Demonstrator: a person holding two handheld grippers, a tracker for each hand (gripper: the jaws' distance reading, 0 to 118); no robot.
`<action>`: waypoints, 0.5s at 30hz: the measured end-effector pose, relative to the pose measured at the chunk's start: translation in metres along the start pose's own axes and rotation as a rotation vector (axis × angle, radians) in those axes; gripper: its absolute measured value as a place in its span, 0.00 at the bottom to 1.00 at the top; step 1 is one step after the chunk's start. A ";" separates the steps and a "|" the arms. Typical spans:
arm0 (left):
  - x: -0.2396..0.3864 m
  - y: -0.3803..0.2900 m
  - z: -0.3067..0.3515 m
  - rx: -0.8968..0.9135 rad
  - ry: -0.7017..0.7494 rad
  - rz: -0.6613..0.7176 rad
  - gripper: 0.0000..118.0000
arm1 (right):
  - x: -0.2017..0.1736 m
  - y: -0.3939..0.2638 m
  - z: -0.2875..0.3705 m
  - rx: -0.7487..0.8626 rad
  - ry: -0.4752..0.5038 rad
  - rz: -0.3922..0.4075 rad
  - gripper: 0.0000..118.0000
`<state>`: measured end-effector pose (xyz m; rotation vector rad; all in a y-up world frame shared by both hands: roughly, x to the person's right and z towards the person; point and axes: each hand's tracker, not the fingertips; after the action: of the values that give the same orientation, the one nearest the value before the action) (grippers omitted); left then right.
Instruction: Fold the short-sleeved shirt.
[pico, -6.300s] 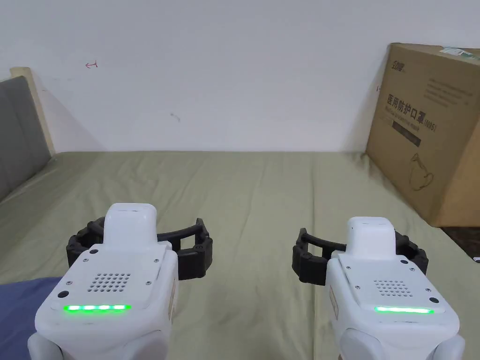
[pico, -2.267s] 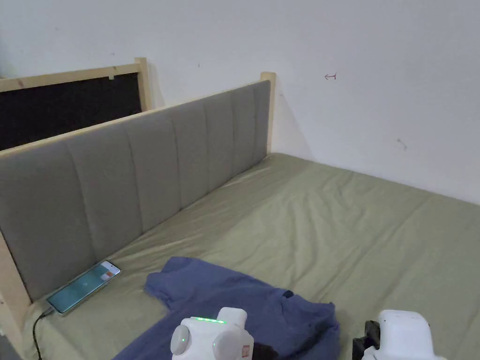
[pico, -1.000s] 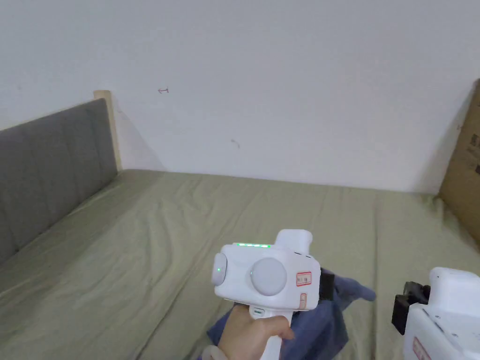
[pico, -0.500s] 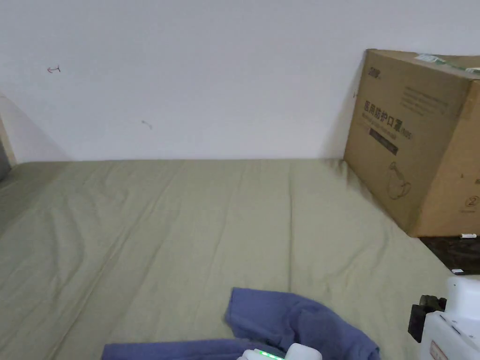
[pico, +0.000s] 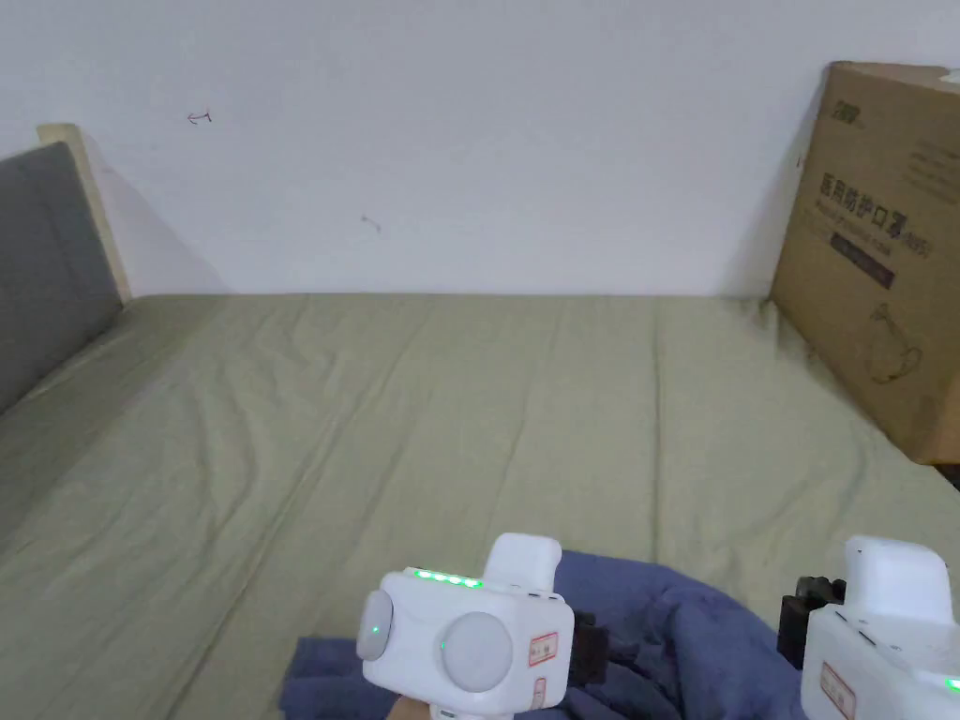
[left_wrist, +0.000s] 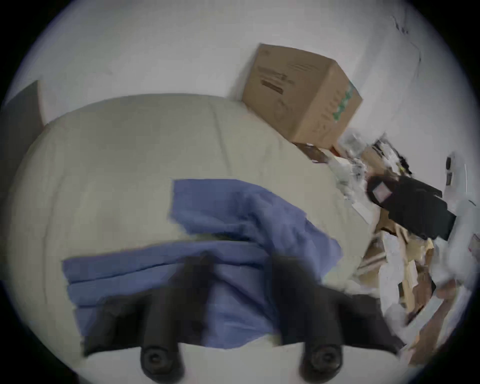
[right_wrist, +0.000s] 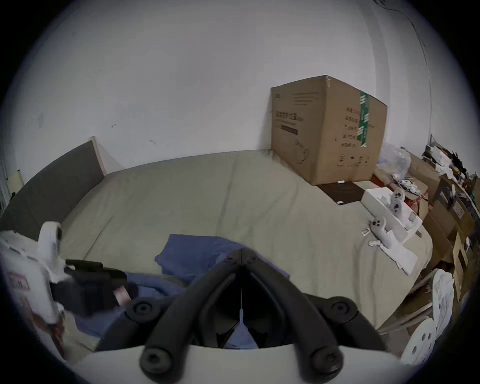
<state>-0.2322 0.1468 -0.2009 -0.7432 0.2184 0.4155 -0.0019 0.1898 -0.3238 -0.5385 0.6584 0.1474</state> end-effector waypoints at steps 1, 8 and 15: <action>-0.012 -0.008 0.001 -0.019 0.078 -0.003 0.00 | -0.006 -0.002 -0.002 -0.006 0.015 0.015 0.00; -0.102 -0.020 0.023 -0.020 0.188 0.148 0.00 | -0.034 -0.011 -0.020 -0.061 0.071 0.073 0.00; -0.193 -0.004 -0.004 -0.120 0.335 0.284 0.95 | -0.045 -0.007 -0.047 -0.097 0.085 0.076 0.00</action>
<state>-0.4042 0.0862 -0.1362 -0.9019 0.6234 0.5756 -0.0607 0.1610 -0.3247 -0.6154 0.7581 0.2300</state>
